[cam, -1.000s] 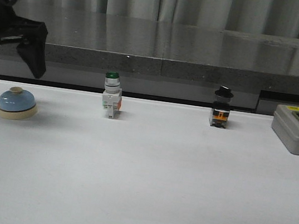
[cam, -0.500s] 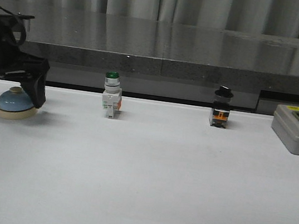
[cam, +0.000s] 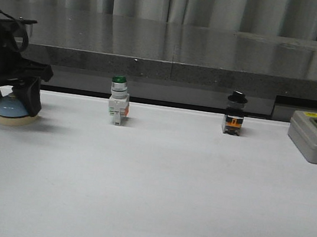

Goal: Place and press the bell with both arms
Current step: 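Lift the bell with the left gripper and carry it toward table center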

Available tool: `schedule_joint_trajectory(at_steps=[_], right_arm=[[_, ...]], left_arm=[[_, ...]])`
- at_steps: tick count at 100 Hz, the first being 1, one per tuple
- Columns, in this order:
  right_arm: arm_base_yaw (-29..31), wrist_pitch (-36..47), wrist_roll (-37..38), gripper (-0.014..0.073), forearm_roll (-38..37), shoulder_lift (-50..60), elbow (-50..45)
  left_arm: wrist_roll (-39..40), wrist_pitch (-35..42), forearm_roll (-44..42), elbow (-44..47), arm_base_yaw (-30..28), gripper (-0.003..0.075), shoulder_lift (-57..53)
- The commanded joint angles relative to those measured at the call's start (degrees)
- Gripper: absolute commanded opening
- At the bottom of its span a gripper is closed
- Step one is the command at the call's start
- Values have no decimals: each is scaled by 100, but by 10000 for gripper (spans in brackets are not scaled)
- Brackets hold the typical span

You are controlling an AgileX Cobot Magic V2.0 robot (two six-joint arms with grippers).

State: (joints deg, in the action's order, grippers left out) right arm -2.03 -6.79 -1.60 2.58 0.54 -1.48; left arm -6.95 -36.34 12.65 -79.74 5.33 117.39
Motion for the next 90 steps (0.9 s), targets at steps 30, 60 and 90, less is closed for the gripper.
schedule_joint_trajectory(at_steps=[30, 60, 90], right_arm=[[41, 487, -13, -60, -24, 108, 80], [41, 487, -13, -60, -24, 108, 80], [41, 482, -13, -60, -24, 108, 80]], left_arm=[[-42, -251, 68, -262, 71, 277, -722], [-182, -572, 68, -262, 436, 272, -1955], [-304, -687, 68, -270, 1455, 272, -2206]])
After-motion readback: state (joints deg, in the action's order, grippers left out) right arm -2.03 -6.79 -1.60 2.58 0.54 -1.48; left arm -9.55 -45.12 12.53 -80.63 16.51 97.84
